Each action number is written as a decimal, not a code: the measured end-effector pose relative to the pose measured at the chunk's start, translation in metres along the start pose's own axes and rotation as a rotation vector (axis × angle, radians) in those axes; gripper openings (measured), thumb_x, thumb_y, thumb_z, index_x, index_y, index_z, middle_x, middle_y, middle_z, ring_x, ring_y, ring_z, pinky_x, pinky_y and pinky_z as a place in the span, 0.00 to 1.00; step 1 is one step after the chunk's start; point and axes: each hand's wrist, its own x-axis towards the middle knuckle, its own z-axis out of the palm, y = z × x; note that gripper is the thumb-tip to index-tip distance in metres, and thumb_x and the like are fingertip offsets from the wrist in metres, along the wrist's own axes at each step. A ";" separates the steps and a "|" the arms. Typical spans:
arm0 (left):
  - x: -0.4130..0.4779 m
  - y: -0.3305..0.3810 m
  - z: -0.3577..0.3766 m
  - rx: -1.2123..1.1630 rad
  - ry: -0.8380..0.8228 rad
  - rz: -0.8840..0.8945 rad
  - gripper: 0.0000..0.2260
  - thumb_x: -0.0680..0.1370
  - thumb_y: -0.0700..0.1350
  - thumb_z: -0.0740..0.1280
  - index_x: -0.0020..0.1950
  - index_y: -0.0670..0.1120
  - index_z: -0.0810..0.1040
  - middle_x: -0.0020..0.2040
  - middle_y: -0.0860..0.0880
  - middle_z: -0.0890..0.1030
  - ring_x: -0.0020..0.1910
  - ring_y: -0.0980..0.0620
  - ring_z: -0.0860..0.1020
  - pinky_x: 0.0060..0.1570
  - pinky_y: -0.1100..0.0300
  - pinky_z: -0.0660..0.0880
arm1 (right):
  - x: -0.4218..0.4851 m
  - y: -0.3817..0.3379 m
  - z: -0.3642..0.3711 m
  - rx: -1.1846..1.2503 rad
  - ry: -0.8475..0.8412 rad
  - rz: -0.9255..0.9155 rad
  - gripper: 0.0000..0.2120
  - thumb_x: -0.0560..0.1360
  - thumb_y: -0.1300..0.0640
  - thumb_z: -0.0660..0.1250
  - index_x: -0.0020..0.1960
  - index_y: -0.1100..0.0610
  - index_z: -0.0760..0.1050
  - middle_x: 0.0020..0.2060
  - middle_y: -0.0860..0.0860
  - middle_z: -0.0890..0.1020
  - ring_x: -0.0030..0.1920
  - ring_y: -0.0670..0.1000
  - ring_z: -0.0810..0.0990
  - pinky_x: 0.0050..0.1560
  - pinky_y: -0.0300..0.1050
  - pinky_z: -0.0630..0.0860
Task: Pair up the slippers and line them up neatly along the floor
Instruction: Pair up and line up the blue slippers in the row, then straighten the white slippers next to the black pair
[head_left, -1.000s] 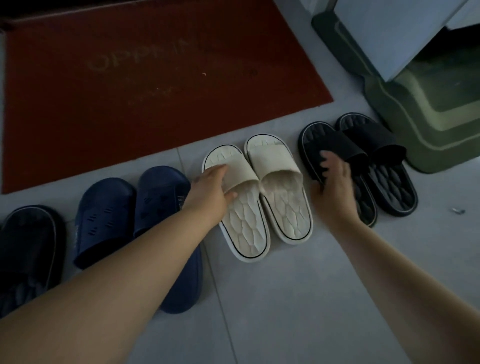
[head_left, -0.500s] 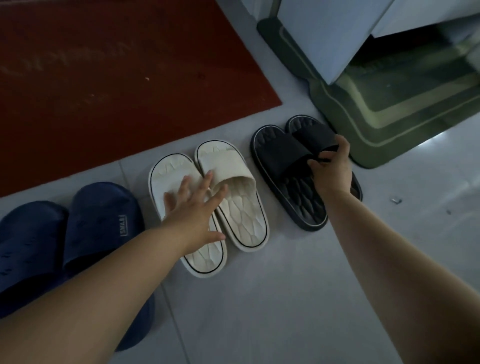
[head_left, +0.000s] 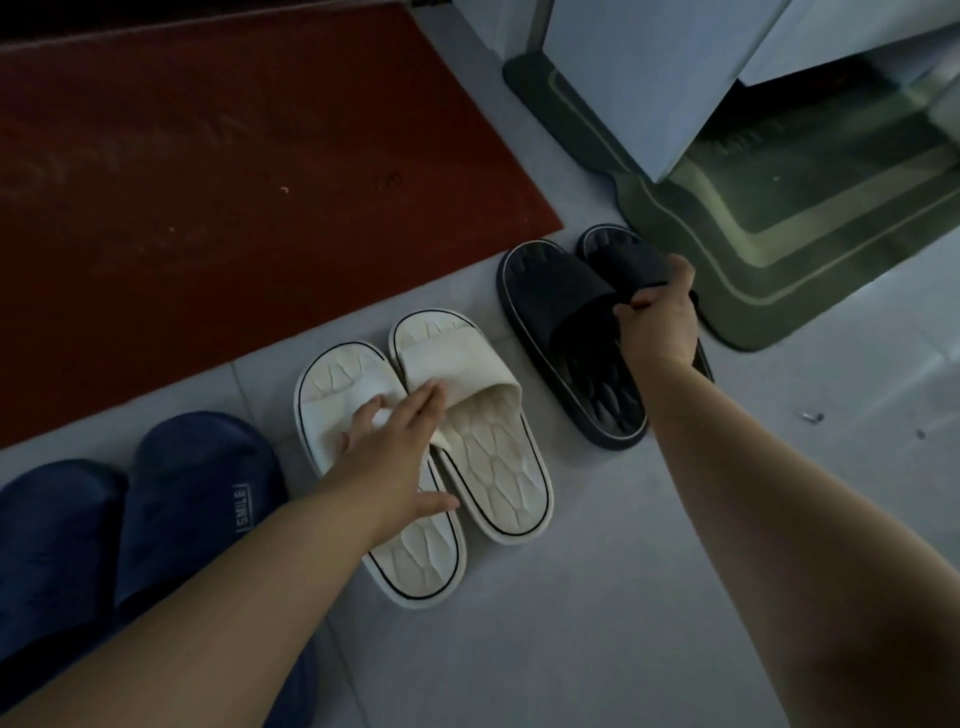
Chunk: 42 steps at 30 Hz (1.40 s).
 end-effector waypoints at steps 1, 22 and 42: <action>0.002 0.001 0.000 0.010 0.001 -0.006 0.48 0.69 0.60 0.68 0.74 0.56 0.34 0.75 0.63 0.37 0.74 0.44 0.43 0.72 0.41 0.54 | -0.002 0.004 0.001 -0.007 -0.003 -0.009 0.33 0.73 0.63 0.66 0.72 0.50 0.54 0.46 0.47 0.76 0.45 0.50 0.73 0.45 0.47 0.70; -0.019 -0.013 -0.012 -0.198 0.239 0.089 0.42 0.74 0.39 0.66 0.74 0.60 0.39 0.77 0.54 0.51 0.75 0.51 0.50 0.72 0.58 0.50 | -0.112 -0.004 0.023 -0.019 -0.512 -0.571 0.28 0.72 0.62 0.66 0.69 0.54 0.60 0.60 0.49 0.73 0.57 0.52 0.75 0.54 0.41 0.68; -0.030 -0.027 -0.002 -0.558 0.538 -0.319 0.23 0.79 0.41 0.59 0.74 0.50 0.58 0.72 0.46 0.65 0.65 0.47 0.70 0.54 0.64 0.63 | -0.114 -0.015 0.034 -0.095 -0.411 -0.490 0.25 0.76 0.67 0.55 0.70 0.52 0.61 0.65 0.48 0.75 0.64 0.52 0.75 0.62 0.50 0.73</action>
